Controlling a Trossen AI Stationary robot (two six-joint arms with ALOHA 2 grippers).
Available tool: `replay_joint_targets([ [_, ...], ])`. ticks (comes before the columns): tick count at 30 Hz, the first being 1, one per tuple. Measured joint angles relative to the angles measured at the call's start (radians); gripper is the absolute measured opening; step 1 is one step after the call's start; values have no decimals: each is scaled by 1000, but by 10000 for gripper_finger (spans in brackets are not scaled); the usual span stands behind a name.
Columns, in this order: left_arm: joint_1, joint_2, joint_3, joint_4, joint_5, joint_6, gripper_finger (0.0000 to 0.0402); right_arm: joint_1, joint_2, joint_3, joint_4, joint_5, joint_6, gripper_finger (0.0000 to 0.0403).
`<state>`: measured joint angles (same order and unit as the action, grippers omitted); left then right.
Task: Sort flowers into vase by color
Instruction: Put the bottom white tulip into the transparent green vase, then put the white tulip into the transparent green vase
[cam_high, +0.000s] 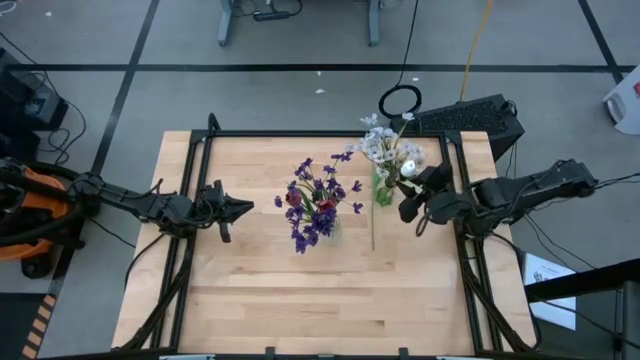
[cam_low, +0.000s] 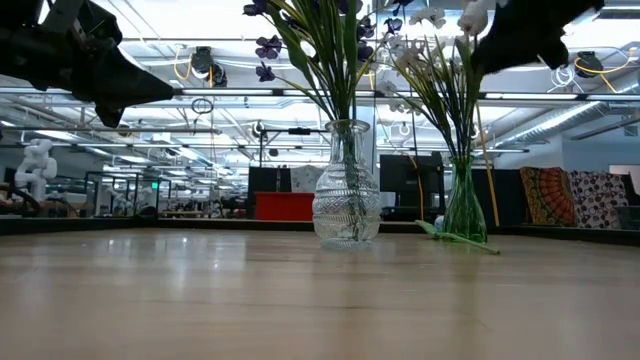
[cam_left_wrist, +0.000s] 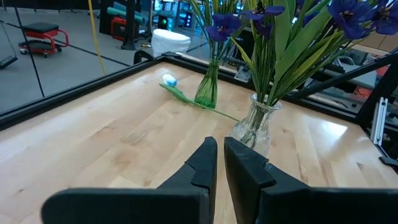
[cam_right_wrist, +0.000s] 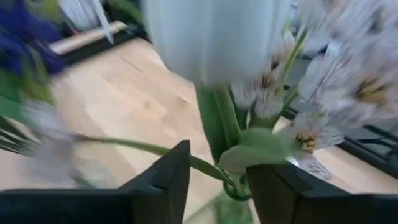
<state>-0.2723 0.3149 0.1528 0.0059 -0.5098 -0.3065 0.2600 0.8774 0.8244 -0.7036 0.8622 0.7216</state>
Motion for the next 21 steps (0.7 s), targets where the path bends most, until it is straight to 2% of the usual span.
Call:
replay_joint_targets([
  [4,0,0,0,0,0,0,35,0,-48,67,-34,-81,-1,161],
  [8,0,0,0,0,0,0,35,0,-83,158,-117,-227,42,162],
  [14,0,0,0,0,0,0,35,8,-71,265,-230,-388,138,137],
  [21,0,0,0,-10,2,0,35,58,1,271,-306,-616,352,98],
])
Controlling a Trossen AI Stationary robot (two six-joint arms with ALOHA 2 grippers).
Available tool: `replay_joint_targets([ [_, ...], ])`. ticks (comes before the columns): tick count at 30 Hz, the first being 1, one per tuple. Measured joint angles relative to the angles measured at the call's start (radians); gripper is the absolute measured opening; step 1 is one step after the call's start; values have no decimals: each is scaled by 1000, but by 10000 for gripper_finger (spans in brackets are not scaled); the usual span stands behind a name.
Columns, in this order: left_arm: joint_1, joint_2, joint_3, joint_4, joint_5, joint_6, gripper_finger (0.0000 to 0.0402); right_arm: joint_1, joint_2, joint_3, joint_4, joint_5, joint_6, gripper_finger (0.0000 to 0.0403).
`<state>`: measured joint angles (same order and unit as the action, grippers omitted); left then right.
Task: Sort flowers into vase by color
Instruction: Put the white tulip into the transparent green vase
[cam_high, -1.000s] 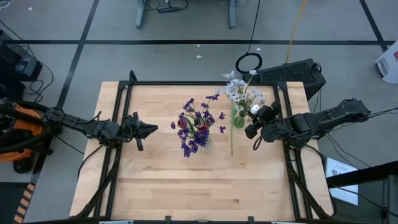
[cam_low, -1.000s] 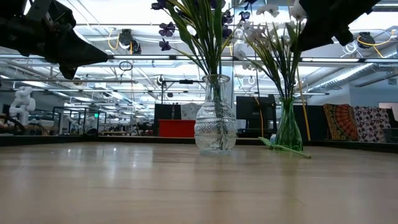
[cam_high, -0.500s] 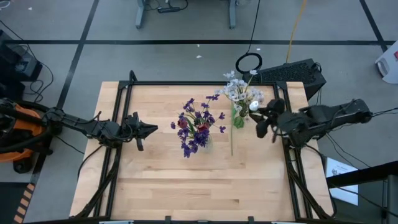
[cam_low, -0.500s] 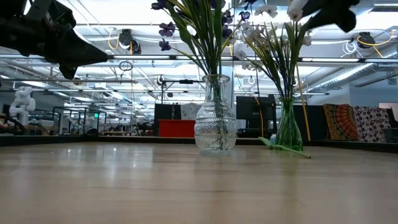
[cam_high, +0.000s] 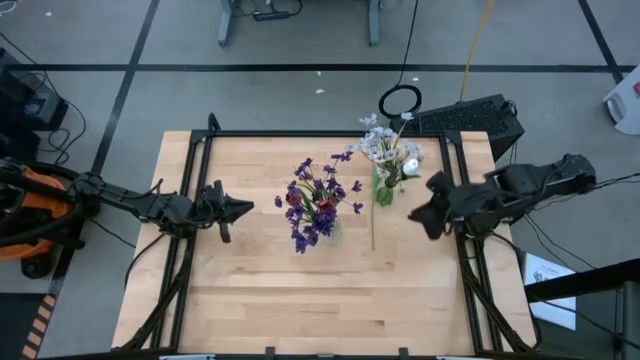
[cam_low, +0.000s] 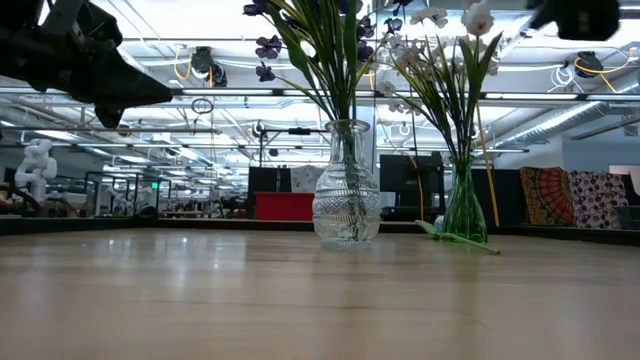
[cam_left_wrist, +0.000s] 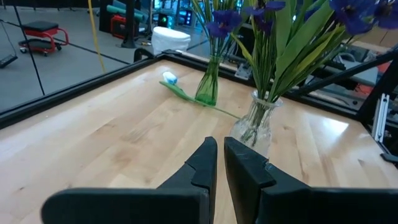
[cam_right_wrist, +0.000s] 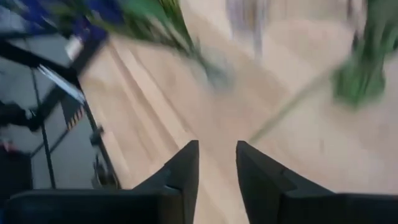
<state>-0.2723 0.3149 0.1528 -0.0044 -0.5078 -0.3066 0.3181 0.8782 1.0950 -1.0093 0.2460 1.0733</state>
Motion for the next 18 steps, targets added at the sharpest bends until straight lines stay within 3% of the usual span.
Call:
replay_joint_targets([
  [9,0,0,0,-51,6,0,35,127,147,0,-78,-34,183,57],
  [18,0,0,0,-53,6,7,35,164,352,0,-61,222,247,47],
])
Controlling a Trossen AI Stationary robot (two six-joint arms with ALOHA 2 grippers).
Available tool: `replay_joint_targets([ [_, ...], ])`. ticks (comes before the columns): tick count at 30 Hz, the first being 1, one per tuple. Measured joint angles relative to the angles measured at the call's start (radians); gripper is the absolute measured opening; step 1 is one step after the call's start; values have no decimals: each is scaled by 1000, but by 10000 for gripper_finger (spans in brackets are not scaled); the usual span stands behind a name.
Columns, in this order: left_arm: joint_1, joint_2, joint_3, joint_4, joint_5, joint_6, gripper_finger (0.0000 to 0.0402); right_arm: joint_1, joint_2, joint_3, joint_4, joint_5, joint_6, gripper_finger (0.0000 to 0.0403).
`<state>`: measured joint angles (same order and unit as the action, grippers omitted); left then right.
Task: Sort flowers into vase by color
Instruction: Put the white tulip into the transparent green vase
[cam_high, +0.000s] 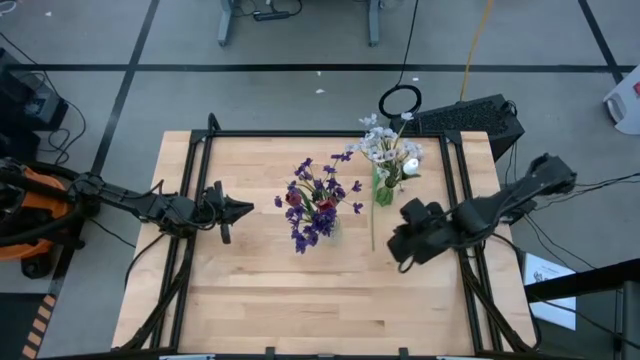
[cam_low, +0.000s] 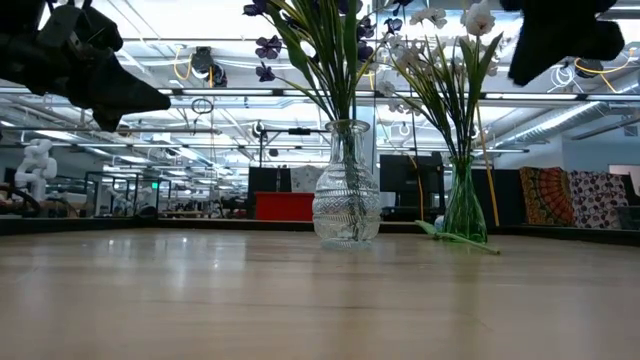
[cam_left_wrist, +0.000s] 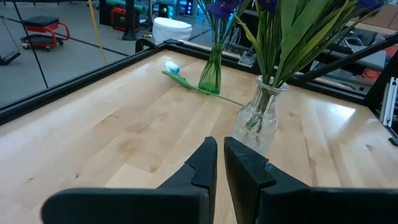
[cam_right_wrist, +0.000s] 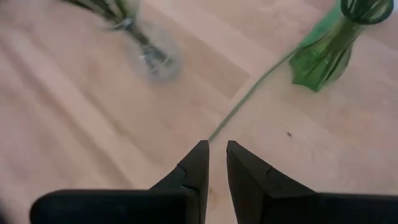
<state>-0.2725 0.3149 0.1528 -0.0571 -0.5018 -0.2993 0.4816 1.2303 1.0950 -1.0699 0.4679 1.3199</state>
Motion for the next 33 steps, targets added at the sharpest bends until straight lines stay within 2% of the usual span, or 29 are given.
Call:
replay_joint_targets([
  [4,0,0,0,-1,0,0,35,-10,118,0,4,30,144,47],
  [10,0,0,0,-5,0,1,35,-38,281,0,13,-27,327,47],
  [19,0,0,0,-5,-1,1,35,-97,422,-9,185,-11,317,48],
  [27,0,0,0,-5,-1,1,35,-147,446,-193,459,-104,294,60],
  [33,0,0,0,-5,-1,-2,35,-186,443,-244,500,-105,279,92],
])
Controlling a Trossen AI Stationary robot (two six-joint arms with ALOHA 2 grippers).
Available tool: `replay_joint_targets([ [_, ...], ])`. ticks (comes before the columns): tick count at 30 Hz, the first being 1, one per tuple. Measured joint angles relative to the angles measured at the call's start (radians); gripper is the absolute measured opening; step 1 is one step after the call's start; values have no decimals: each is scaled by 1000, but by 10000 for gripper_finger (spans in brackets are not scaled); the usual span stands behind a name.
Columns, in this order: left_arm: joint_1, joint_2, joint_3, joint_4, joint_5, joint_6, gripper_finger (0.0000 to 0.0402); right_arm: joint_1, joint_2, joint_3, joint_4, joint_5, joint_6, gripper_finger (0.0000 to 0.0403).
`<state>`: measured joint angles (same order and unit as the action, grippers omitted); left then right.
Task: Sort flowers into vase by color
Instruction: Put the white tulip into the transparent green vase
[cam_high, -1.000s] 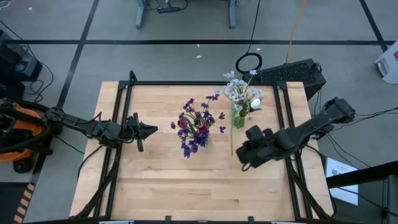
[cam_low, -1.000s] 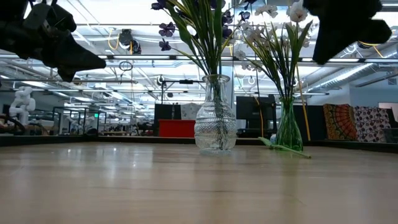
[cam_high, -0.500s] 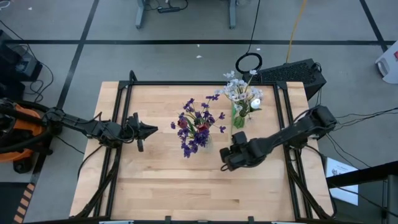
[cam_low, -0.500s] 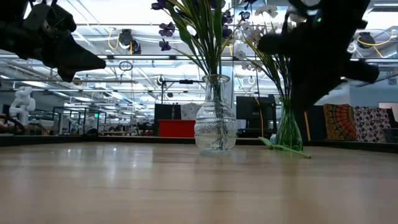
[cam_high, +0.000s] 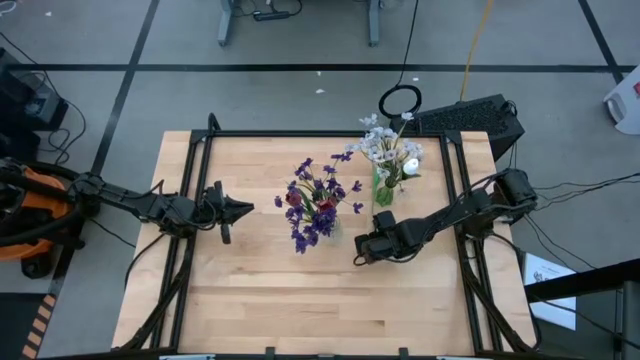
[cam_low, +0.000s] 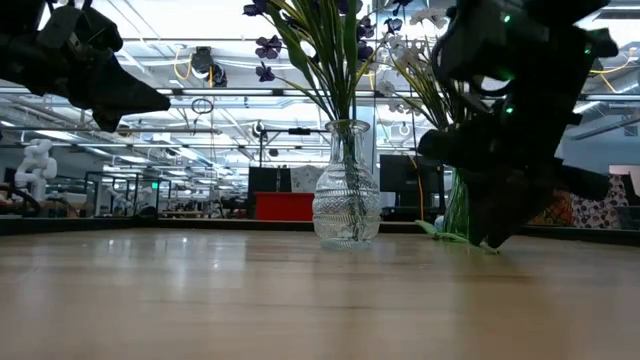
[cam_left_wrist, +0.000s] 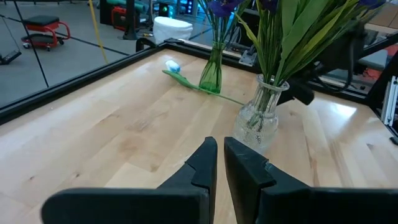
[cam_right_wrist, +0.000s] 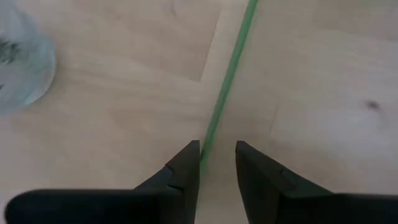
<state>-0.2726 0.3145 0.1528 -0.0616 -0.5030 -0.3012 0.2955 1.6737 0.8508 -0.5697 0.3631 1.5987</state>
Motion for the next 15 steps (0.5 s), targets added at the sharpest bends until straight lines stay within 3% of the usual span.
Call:
replay_joint_targets([
  [9,0,0,0,1,-8,22,35,-70,31,-12,103,-30,-155,109],
  [15,0,0,0,1,-8,19,35,-44,55,-11,98,-93,-214,36],
])
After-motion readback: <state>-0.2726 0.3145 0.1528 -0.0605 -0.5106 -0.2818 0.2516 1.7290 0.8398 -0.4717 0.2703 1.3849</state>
